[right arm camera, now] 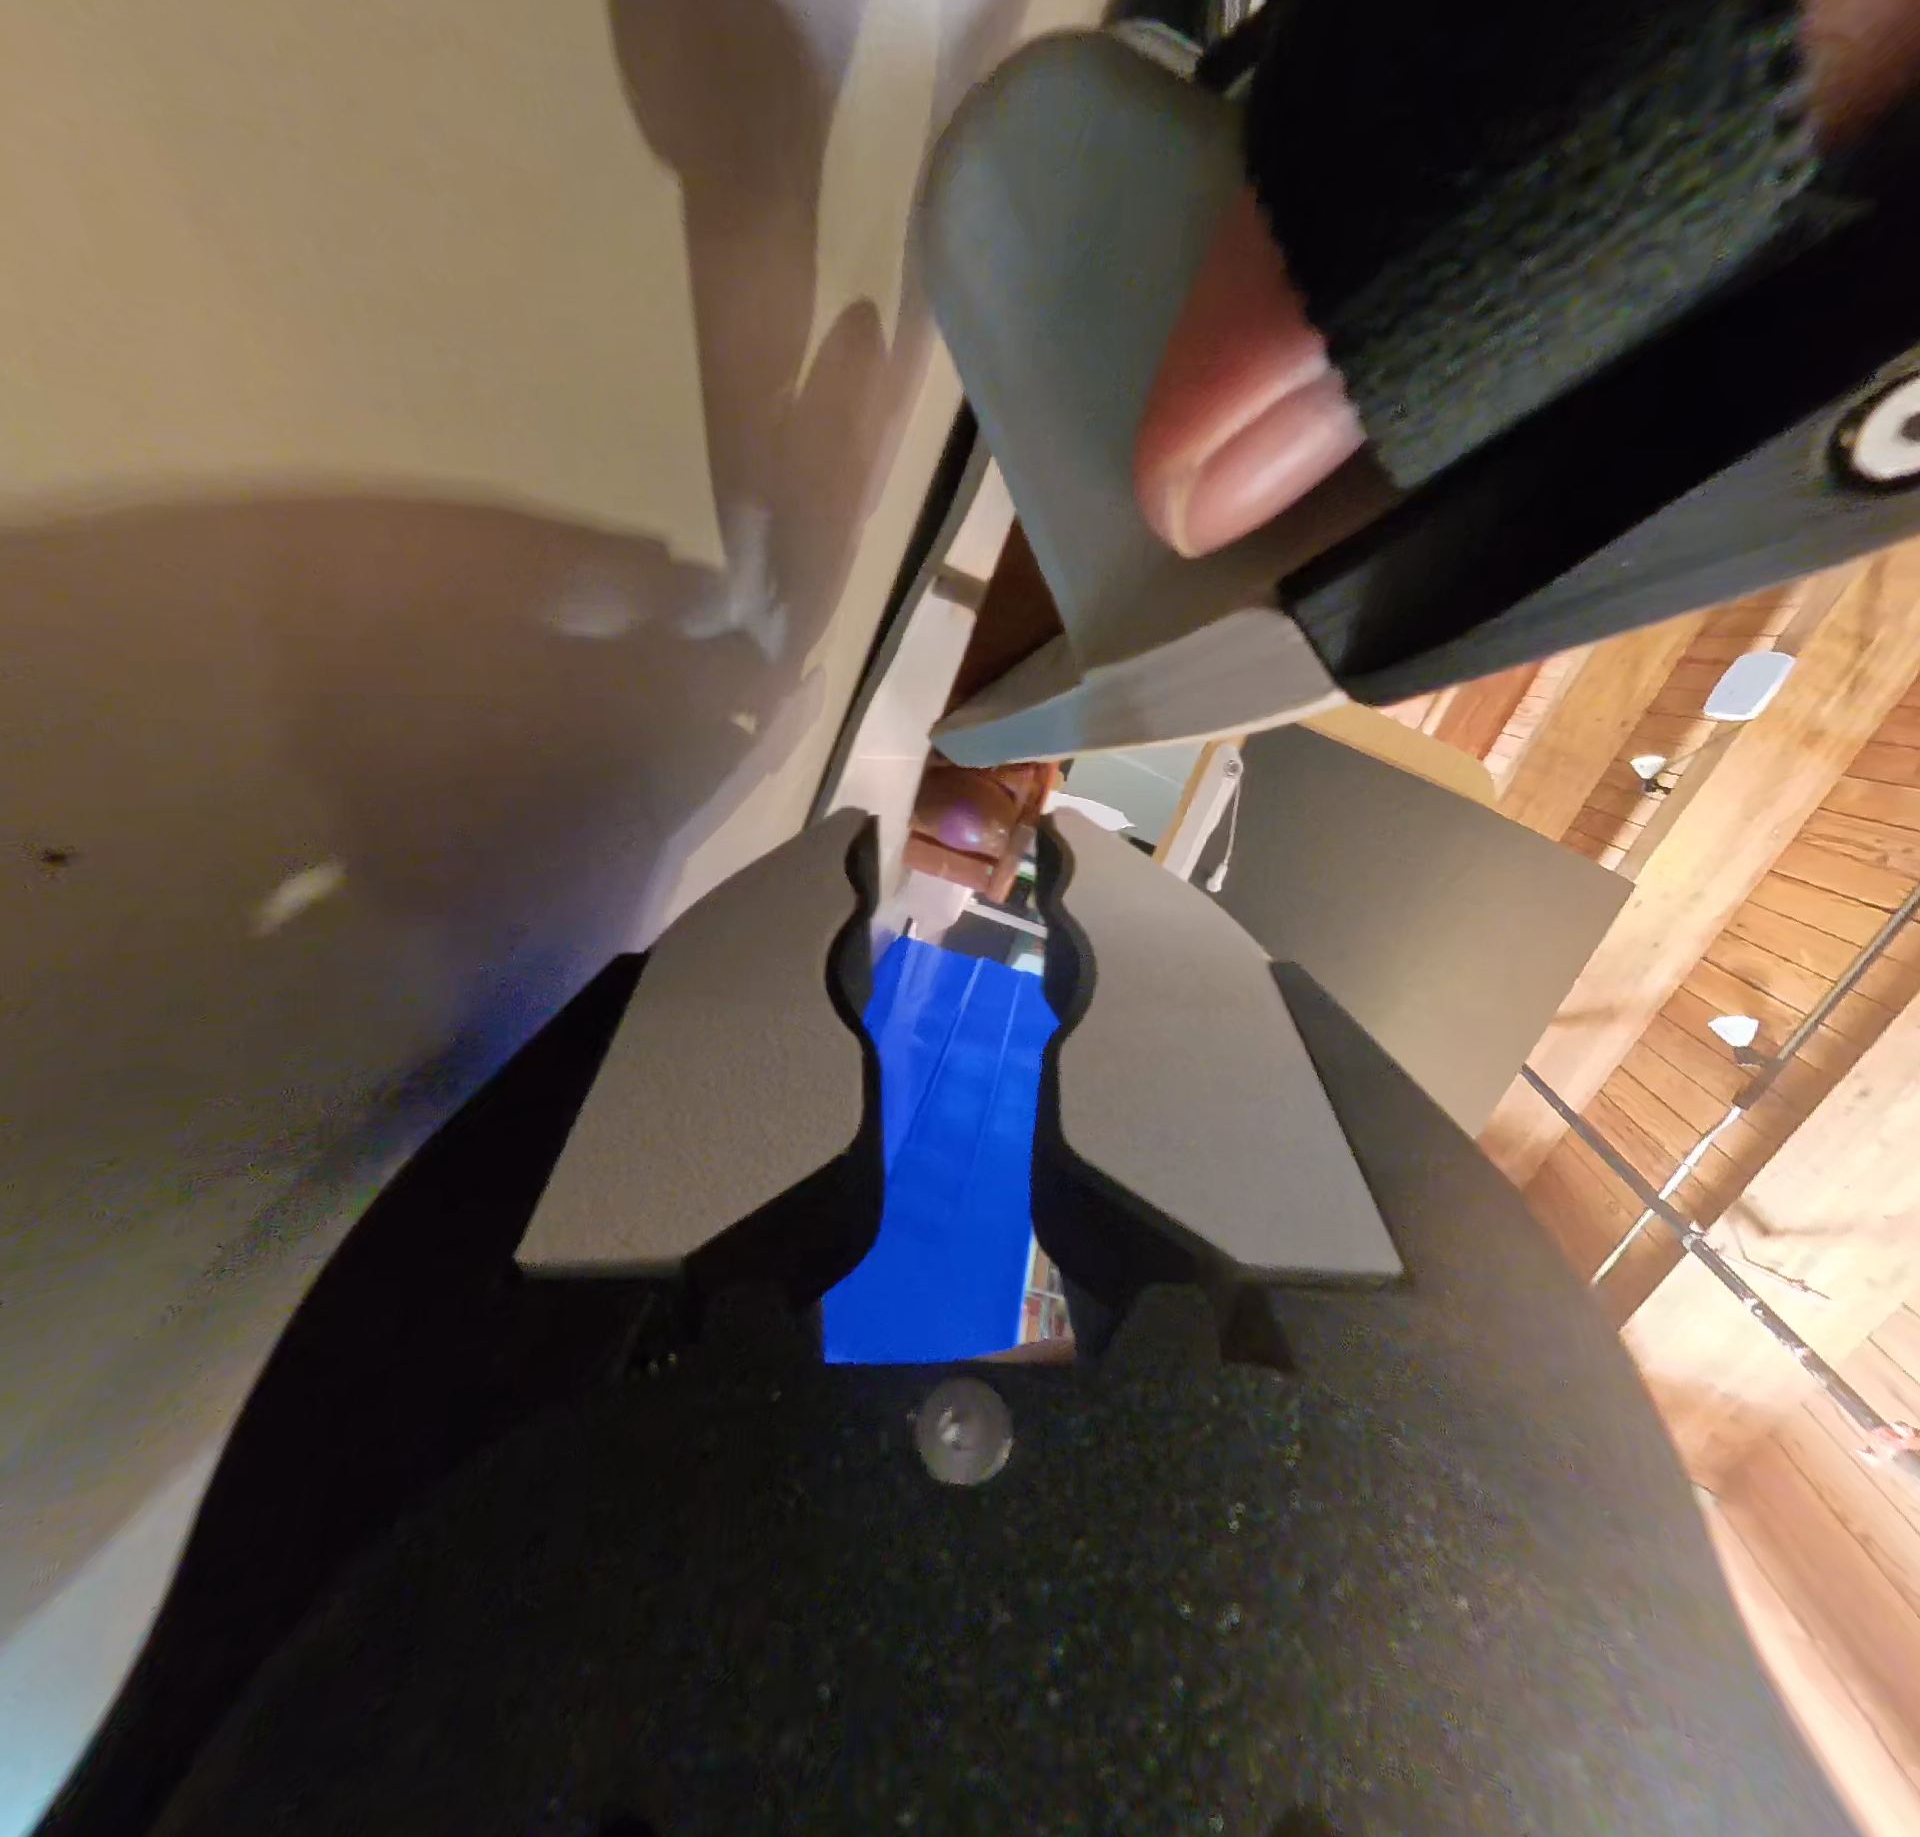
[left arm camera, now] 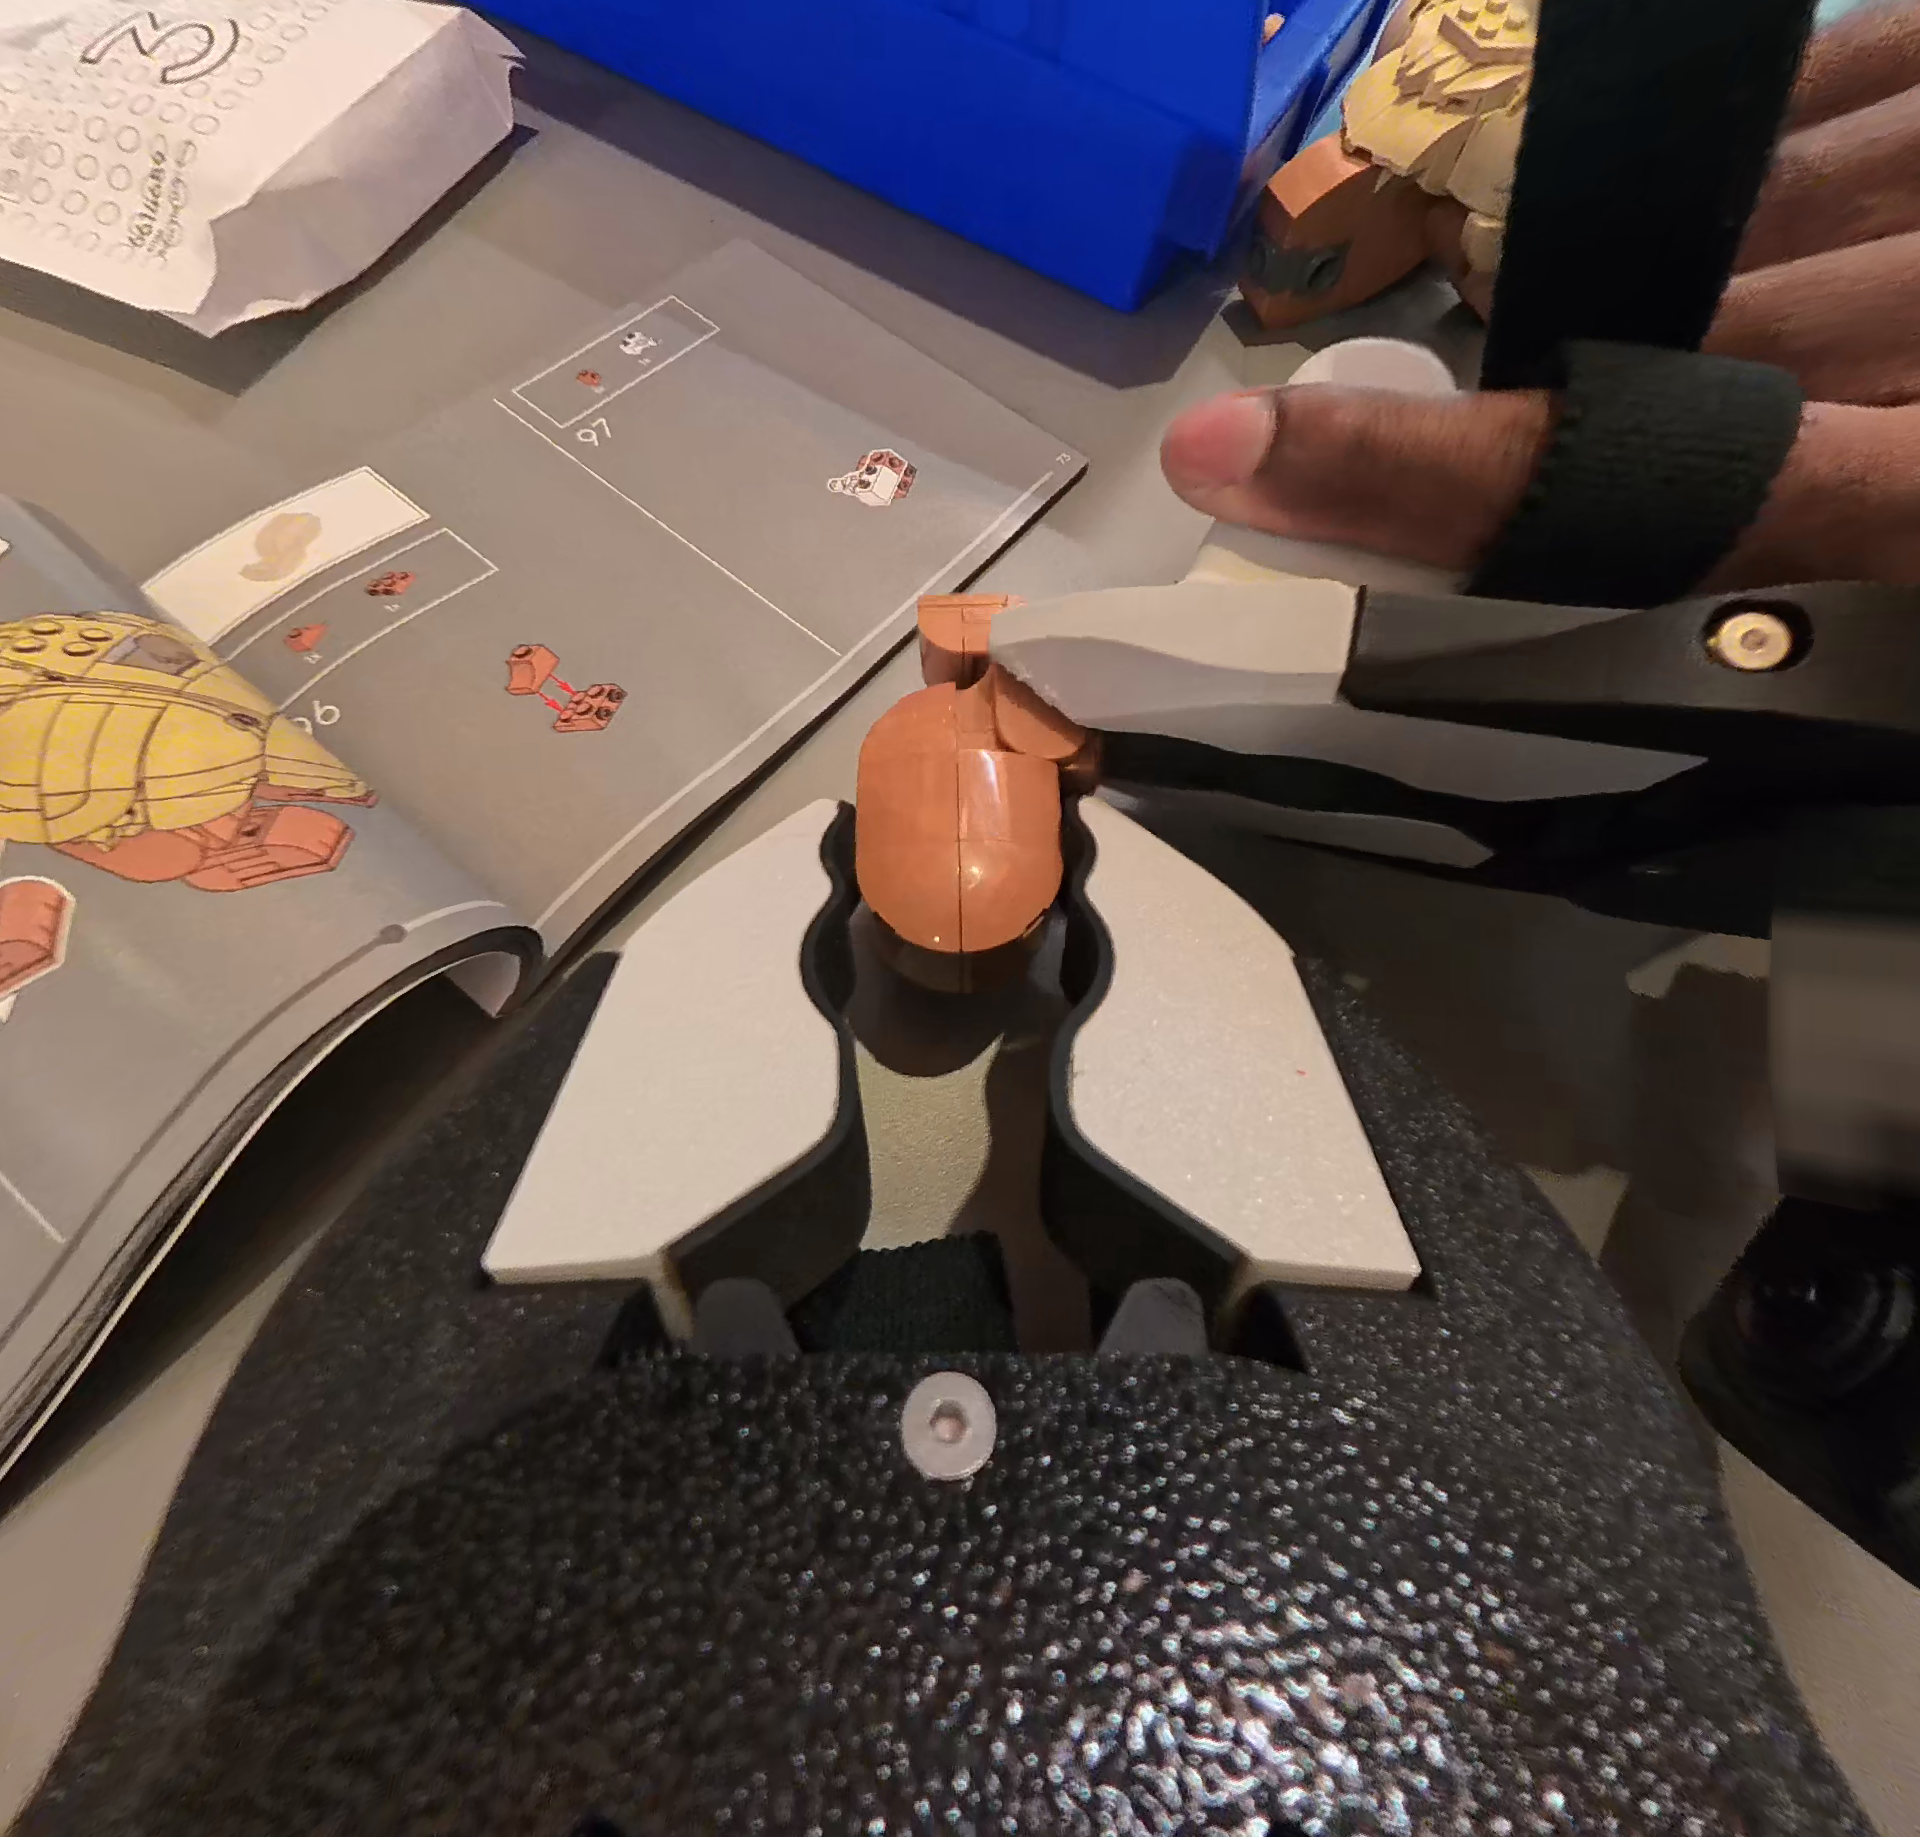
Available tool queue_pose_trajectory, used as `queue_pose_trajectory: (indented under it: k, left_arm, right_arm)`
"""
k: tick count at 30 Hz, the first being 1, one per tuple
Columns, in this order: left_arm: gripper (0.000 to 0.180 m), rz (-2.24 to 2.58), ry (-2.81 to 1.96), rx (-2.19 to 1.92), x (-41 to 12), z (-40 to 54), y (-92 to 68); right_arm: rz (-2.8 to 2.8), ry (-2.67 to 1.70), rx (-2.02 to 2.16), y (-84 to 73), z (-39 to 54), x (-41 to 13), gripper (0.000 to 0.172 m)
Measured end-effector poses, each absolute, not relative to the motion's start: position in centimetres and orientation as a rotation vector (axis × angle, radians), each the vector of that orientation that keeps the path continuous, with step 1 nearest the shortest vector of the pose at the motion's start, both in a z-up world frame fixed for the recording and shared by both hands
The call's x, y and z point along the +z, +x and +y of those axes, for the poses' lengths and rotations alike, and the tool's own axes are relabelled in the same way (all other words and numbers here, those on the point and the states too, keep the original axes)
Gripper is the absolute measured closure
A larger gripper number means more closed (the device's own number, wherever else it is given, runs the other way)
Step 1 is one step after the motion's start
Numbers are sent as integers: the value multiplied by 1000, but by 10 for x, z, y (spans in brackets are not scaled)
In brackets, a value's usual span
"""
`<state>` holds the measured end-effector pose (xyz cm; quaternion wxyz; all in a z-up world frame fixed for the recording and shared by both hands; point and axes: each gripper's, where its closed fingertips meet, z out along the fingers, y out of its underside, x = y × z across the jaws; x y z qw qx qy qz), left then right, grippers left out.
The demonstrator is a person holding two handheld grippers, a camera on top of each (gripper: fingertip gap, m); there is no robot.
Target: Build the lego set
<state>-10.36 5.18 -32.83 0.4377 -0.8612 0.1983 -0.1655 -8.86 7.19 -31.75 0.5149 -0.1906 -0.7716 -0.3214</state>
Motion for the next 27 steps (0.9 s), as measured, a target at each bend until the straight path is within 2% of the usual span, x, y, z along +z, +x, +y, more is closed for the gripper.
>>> queue_pose_trajectory:
  k: [8,16,23,27]
  left_arm:
    - [144,450,-2123,-480,-323,52,-106]
    - [144,372,-2081,-713,-313,49,-104]
    - [144,448,-2093,-644,-317,47,-99]
    - [144,497,-2084,-624,-316,45,-93]
  right_arm:
    - [-1780,-577,-617,-85,73,-315,117]
    - [-1690,-634,-420,-85,75,-304,113]
    - [-1713,-470,-465,-93,60,-313,119]
    - [-1697,-428,-514,-95,61,-314,134]
